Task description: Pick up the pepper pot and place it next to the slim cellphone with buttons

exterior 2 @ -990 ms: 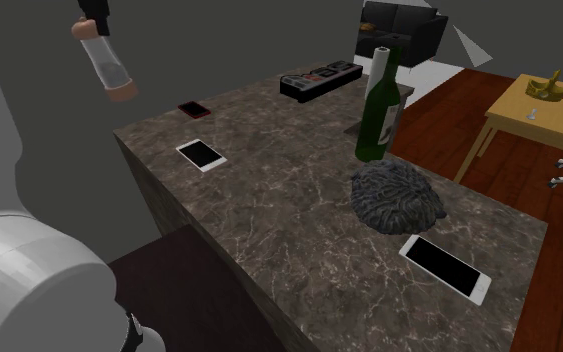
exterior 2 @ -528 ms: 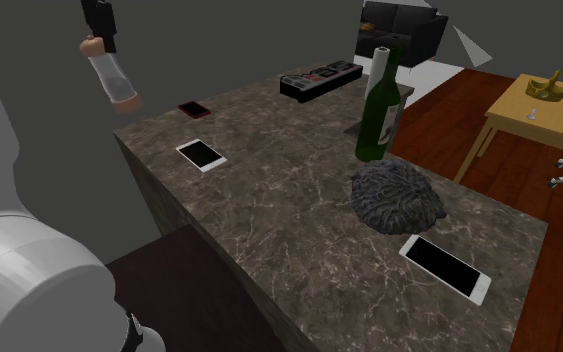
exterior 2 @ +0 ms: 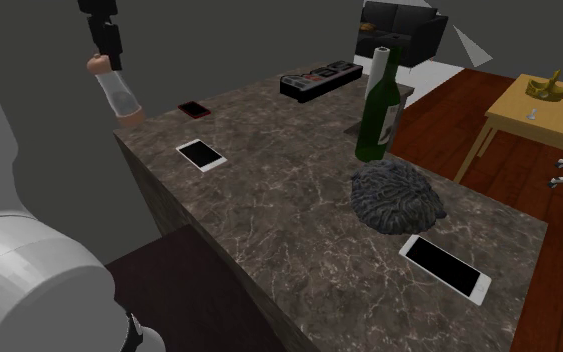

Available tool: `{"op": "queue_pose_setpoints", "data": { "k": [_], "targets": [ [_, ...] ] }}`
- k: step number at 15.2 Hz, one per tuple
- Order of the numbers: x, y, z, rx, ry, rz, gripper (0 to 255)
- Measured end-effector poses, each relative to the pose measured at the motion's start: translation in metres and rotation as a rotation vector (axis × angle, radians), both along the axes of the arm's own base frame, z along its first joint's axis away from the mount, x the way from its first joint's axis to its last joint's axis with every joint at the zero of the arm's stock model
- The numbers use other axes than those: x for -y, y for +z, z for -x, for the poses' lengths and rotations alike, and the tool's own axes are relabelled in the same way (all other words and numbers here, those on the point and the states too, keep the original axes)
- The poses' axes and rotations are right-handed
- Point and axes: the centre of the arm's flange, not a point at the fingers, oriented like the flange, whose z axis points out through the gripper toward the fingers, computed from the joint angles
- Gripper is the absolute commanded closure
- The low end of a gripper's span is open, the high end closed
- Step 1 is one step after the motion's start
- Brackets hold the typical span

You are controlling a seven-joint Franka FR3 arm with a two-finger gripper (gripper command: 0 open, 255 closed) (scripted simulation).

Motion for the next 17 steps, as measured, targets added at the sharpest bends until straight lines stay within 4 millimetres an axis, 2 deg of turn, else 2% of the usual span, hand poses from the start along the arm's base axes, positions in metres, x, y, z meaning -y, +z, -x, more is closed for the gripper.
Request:
{"op": "queue_pose_setpoints", "data": {
  "k": [17],
  "targets": [
    [0.000, -0.091, 0.000, 0.000, 0.000, 0.000, 255]
  ]
}}
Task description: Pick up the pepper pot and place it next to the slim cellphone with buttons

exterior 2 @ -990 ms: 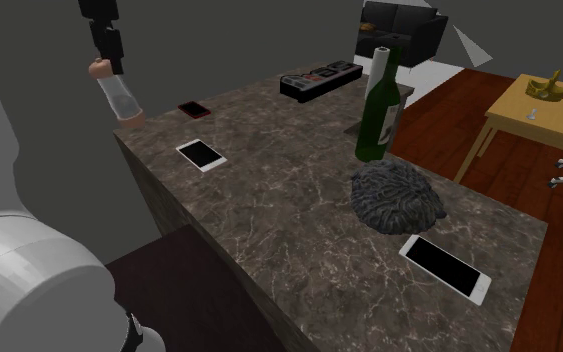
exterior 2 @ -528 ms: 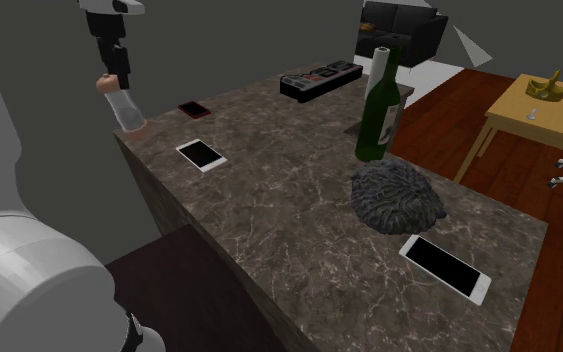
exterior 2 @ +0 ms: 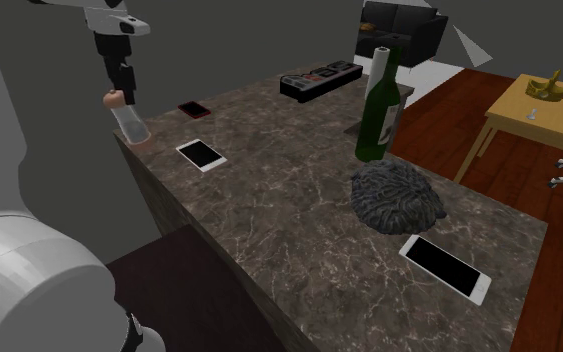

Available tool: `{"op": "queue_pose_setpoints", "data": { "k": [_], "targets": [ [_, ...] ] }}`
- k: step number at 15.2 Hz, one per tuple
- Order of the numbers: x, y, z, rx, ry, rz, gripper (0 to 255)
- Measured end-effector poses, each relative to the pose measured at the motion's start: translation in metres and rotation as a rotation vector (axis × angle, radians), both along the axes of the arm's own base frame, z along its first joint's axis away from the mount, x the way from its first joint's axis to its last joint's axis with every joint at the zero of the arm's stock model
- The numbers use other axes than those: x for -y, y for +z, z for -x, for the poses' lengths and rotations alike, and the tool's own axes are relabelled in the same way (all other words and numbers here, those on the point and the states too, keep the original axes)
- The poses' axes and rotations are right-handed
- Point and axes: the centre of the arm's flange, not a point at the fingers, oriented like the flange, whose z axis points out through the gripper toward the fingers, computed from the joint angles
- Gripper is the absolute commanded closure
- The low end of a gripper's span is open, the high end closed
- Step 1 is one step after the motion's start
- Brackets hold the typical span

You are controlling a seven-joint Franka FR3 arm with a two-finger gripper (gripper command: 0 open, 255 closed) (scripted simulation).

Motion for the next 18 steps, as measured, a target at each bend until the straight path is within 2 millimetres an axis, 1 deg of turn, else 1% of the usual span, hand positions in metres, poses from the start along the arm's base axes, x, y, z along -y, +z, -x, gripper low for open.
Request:
{"op": "queue_pose_setpoints", "data": {
  "k": [4, 9, 10, 16, 18],
  "targets": [
    [0.001, -0.016, -0.001, 0.000, 0.000, 0.000, 255],
    [0.000, -0.019, -0.001, 0.000, 0.000, 0.000, 255],
    [0.000, -0.019, -0.001, 0.000, 0.000, 0.000, 0],
    [0.000, -0.019, -0.001, 0.000, 0.000, -0.001, 0],
    [-0.001, -0.004, -0.002, 0.001, 0.000, -0.001, 0]
  ]
}}
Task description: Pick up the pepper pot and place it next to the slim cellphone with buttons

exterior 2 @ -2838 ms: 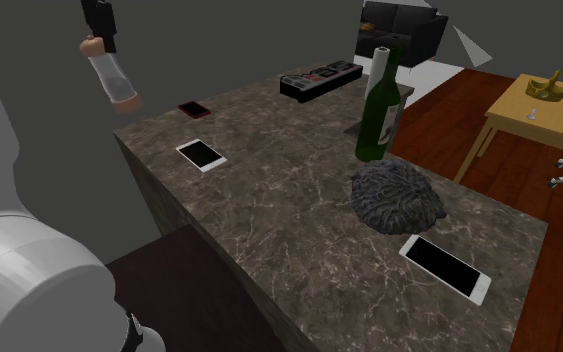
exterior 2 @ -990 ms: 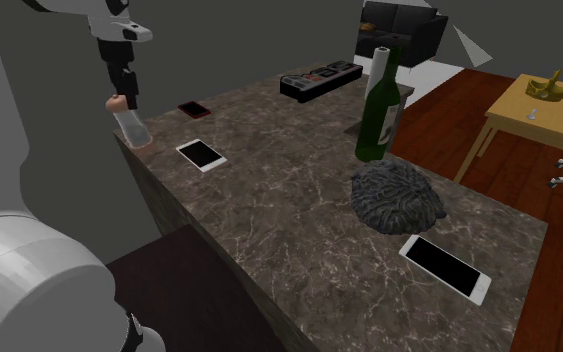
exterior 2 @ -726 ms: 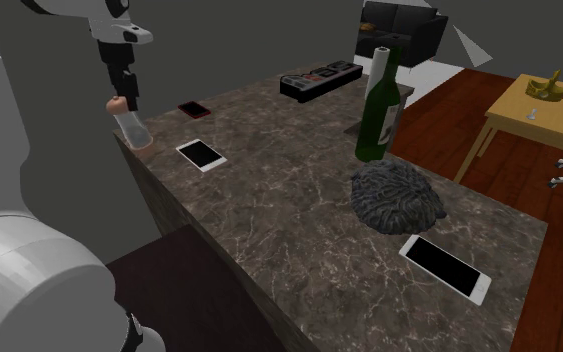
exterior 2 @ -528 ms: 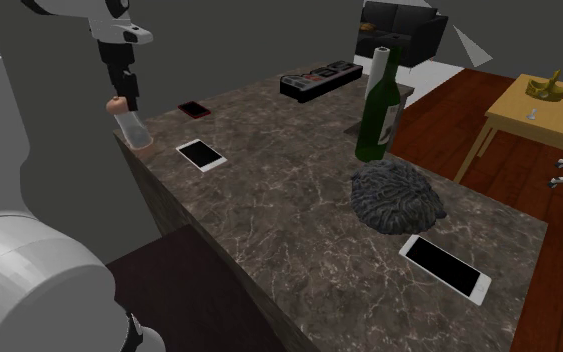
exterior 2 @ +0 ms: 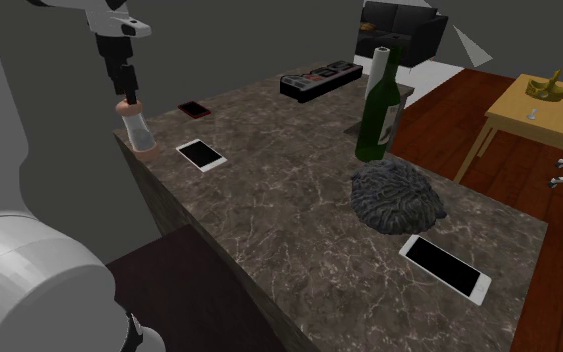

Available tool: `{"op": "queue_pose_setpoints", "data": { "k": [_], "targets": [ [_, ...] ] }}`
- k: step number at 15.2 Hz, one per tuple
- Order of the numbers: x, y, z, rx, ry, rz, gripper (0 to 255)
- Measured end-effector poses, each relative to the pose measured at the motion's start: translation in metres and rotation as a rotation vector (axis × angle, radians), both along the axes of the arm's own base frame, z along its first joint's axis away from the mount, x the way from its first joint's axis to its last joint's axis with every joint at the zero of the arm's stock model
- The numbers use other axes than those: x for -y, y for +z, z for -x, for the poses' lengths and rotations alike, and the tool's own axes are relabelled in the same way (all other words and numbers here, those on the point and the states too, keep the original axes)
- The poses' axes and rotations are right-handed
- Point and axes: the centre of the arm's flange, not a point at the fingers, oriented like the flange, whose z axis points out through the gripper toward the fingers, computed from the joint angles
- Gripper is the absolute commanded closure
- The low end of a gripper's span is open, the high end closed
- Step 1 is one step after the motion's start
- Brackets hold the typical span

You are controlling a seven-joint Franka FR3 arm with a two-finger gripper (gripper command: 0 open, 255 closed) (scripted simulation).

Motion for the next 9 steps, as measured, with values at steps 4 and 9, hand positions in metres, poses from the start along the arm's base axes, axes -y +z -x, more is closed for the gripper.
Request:
{"op": "queue_pose_setpoints", "data": {
  "k": [4, 9],
  "targets": [
    [0.001, 0.032, -0.006, 0.000, 0.000, 0.000, 0],
    [0.001, 0.035, -0.007, 0.000, 0.000, 0.000, 0]
  ]
}}
